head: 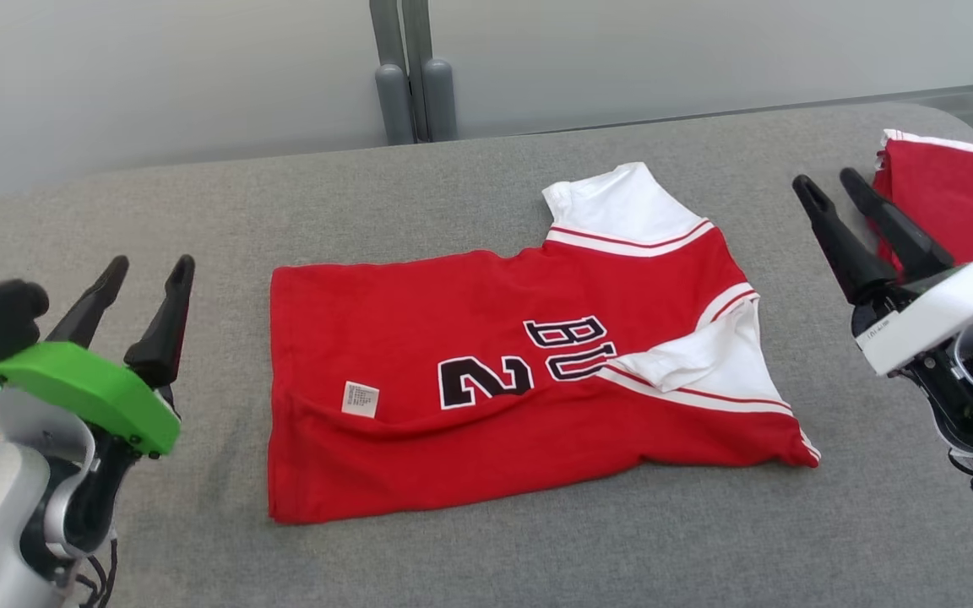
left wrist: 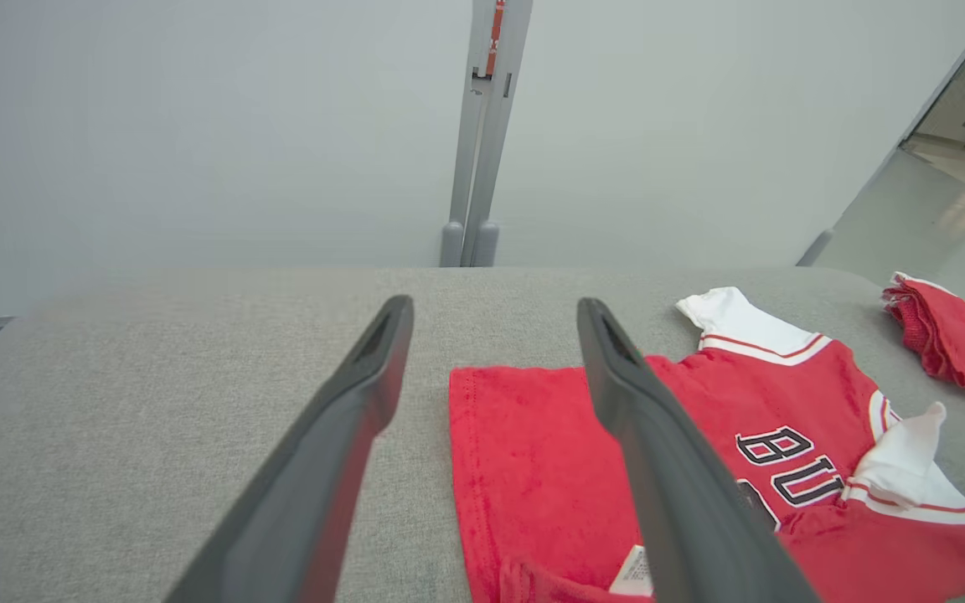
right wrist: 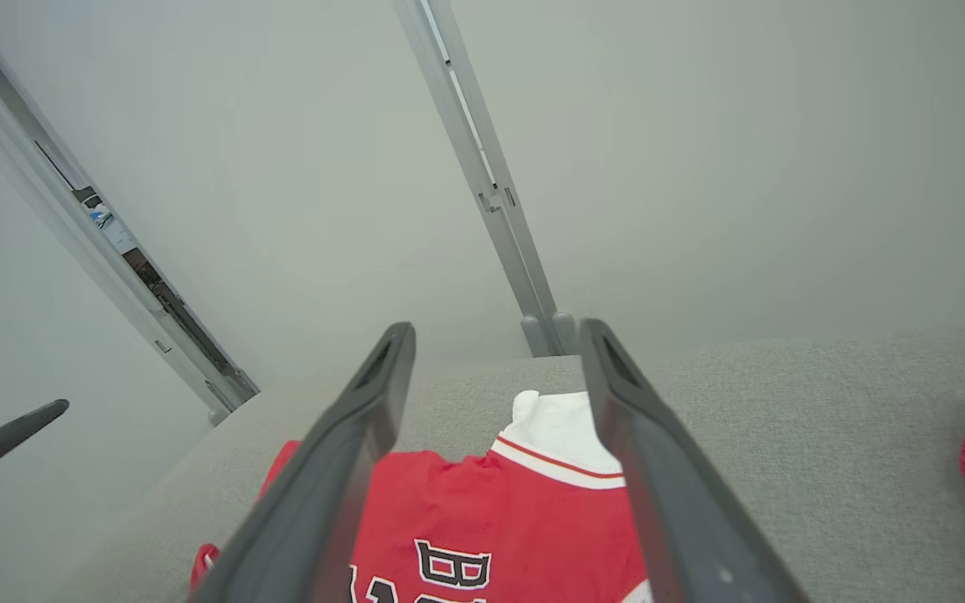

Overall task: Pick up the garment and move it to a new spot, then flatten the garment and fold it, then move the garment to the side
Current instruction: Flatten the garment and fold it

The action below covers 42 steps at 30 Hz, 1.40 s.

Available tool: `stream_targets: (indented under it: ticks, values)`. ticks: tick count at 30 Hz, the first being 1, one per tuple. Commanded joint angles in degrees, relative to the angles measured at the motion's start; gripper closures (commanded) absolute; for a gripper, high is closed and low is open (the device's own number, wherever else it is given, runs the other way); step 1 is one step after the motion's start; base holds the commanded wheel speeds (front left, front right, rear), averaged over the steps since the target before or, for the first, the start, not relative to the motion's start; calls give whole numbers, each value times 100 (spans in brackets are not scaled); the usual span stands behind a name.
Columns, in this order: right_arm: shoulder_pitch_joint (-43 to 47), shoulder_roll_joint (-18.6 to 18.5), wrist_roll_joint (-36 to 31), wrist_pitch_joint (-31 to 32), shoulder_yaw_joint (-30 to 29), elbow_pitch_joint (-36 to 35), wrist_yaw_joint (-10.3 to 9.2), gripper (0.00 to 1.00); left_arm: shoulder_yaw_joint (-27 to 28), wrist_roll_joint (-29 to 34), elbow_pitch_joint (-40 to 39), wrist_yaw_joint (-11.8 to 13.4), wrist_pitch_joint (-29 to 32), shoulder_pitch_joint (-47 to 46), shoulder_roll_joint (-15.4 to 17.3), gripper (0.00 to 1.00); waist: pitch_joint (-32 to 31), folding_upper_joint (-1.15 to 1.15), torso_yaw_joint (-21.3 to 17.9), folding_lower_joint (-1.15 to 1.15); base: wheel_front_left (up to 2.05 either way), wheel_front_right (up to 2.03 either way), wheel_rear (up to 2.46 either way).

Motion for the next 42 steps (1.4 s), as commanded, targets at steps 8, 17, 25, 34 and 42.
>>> stream_targets:
  ticks: [8,17,25,34,42]
  values:
    - [1610,1078,-1892,-67,-2191,-288,1,0,168,1016,-646,736,-1364,1042,-393,0,-89,0,150,0,0,0,0]
    - [2548,1766,-3064,-69,-2705,-333,0,0,768,2127,-641,833,-1392,1916,-1116,0,-35,0,173,0,0,0,0]
    - [2742,1987,-3460,-69,-2918,-294,0,0,1392,2688,-323,372,-1393,2396,-1805,0,-63,0,188,0,0,0,0]
    - [2739,1931,-3604,-70,-3002,-345,0,0,1805,3083,-83,-31,-1394,2500,-2167,0,-231,0,148,0,0,0,0]
    - [2804,1836,-3603,-69,-3036,-100,0,0,2002,3310,60,-242,-1394,2570,-2385,0,-205,0,144,0,0,0,0]
